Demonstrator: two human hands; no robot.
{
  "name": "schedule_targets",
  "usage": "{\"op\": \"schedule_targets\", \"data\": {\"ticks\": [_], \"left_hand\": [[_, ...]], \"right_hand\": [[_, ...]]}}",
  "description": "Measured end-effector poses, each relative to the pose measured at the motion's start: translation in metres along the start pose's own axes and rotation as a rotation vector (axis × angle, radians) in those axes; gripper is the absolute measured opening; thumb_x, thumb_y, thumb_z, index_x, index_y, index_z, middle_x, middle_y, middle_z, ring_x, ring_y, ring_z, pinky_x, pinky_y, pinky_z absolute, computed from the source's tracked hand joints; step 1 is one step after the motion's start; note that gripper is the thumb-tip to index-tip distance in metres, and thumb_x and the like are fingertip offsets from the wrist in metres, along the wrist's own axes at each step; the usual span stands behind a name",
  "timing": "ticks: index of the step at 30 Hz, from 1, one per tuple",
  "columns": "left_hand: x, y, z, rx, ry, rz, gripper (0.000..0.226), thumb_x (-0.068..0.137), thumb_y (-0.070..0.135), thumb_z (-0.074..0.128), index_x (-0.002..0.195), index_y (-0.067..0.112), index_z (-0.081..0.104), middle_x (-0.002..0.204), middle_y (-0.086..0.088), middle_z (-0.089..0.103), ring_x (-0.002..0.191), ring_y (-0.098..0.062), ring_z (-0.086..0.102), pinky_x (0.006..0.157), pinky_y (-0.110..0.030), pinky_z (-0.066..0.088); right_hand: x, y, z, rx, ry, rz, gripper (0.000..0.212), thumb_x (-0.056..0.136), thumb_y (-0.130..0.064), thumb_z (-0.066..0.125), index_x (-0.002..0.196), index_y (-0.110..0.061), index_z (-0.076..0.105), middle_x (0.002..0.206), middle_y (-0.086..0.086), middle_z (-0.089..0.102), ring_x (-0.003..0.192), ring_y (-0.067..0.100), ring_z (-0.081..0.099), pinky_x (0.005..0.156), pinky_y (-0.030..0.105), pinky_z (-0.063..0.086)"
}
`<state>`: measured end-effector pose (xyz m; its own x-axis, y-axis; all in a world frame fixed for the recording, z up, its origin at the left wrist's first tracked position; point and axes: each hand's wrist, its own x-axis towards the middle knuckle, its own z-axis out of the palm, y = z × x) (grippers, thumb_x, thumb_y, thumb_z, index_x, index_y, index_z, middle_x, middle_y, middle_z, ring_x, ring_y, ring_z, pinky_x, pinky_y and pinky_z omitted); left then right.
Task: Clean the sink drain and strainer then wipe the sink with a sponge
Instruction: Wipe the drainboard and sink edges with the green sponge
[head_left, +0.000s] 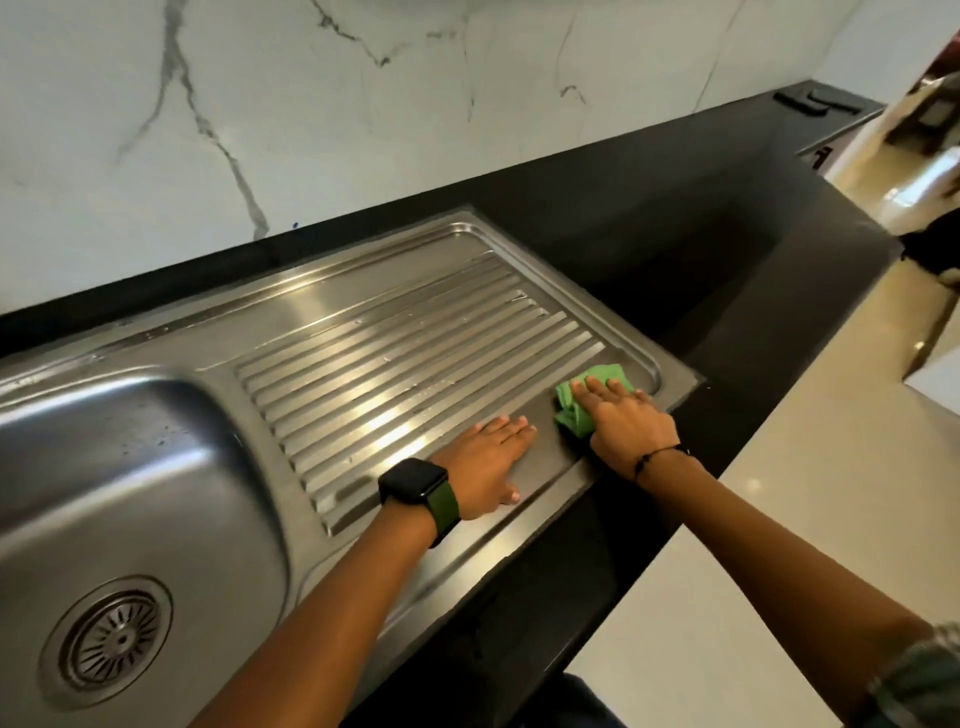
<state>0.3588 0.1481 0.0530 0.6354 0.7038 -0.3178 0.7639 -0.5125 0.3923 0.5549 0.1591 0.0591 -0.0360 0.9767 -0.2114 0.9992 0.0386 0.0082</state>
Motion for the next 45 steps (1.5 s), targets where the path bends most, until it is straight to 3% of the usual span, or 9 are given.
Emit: {"op": "schedule_targets", "data": {"ticks": [4,8,14,22,27,30,34,40,45], "left_hand": [[0.002,0.004,0.004,-0.031,-0.041,-0.060,0.070,0.094,0.020,0.048,0.148,0.013,0.004,0.158,-0.003,-0.007,0.146,-0.016,-0.004,0.118,-0.031,0.004],[0.006,0.009,0.001,-0.062,-0.051,-0.081,0.073,0.093,0.017,0.050,0.148,0.013,0.001,0.158,-0.003,-0.010,0.146,-0.016,-0.006,0.119,-0.032,0.003],[0.004,0.005,0.013,-0.118,0.011,-0.094,0.075,0.094,0.013,0.043,0.146,0.016,-0.010,0.156,0.000,-0.017,0.145,-0.013,-0.013,0.116,-0.028,-0.007],[0.006,0.013,0.015,-0.264,0.092,-0.139,0.074,0.091,0.008,0.041,0.147,0.018,-0.007,0.147,0.011,-0.022,0.135,-0.002,-0.022,0.107,-0.016,-0.015],[0.013,0.025,0.023,-0.201,0.199,-0.230,0.067,0.097,0.024,0.039,0.147,0.022,-0.006,0.142,0.014,-0.024,0.139,-0.004,-0.019,0.113,-0.023,-0.011],[0.018,0.031,0.021,-0.171,0.225,-0.240,0.067,0.097,0.027,0.038,0.147,0.021,-0.005,0.145,0.013,-0.022,0.143,-0.007,-0.015,0.113,-0.019,-0.011],[0.042,0.035,0.013,-0.144,0.249,-0.208,0.067,0.097,0.032,0.038,0.147,0.022,-0.003,0.145,0.012,-0.022,0.141,-0.005,-0.018,0.106,-0.012,-0.015],[0.085,0.039,0.010,-0.072,0.294,-0.251,0.066,0.095,0.039,0.039,0.148,0.022,0.002,0.158,0.004,-0.007,0.145,-0.010,-0.010,0.114,-0.023,-0.010],[0.096,0.033,0.014,-0.080,0.379,-0.424,0.081,0.090,0.051,0.042,0.148,0.018,-0.004,0.158,-0.003,-0.011,0.145,-0.017,-0.013,0.116,-0.036,-0.008]], "right_hand": [[0.031,0.021,-0.006,0.007,0.056,0.115,0.059,0.090,-0.014,0.037,0.145,-0.017,0.017,0.156,0.006,0.015,0.142,0.031,0.018,0.115,0.049,0.019],[0.033,0.002,-0.006,0.118,0.060,0.211,0.060,0.088,-0.018,0.043,0.144,-0.013,0.020,0.155,0.008,0.015,0.141,0.035,0.014,0.116,0.053,0.011],[-0.030,-0.017,0.021,0.131,0.016,-0.203,0.059,0.090,-0.029,0.040,0.145,-0.026,0.019,0.157,-0.002,0.016,0.145,0.026,0.006,0.116,0.044,-0.004],[0.035,0.071,-0.006,0.064,0.055,0.004,0.062,0.086,-0.026,0.042,0.144,-0.022,0.021,0.156,-0.004,0.017,0.146,0.019,-0.001,0.117,0.049,-0.004],[0.039,0.080,0.006,0.017,0.028,-0.094,0.073,0.089,-0.064,0.018,0.147,-0.022,0.006,0.158,-0.002,0.003,0.145,0.020,-0.012,0.115,0.045,-0.011],[0.017,0.095,0.012,0.005,0.033,-0.157,0.105,0.063,-0.084,-0.013,0.147,-0.024,0.007,0.158,-0.002,0.004,0.145,0.020,-0.010,0.114,0.042,-0.009],[0.029,0.101,0.011,0.003,0.021,-0.207,0.119,0.048,-0.083,-0.030,0.147,-0.024,-0.001,0.158,-0.002,-0.005,0.143,0.019,-0.017,0.109,0.038,-0.016],[0.094,0.101,0.008,-0.059,0.026,-0.336,0.078,0.083,-0.071,0.009,0.146,-0.026,-0.004,0.158,-0.006,-0.008,0.143,0.016,-0.016,0.114,0.042,-0.011],[0.129,0.077,0.000,-0.056,0.045,-0.374,0.069,0.090,-0.061,0.012,0.147,-0.023,-0.002,0.158,-0.005,-0.007,0.144,0.019,-0.014,0.115,0.046,-0.008]]}}
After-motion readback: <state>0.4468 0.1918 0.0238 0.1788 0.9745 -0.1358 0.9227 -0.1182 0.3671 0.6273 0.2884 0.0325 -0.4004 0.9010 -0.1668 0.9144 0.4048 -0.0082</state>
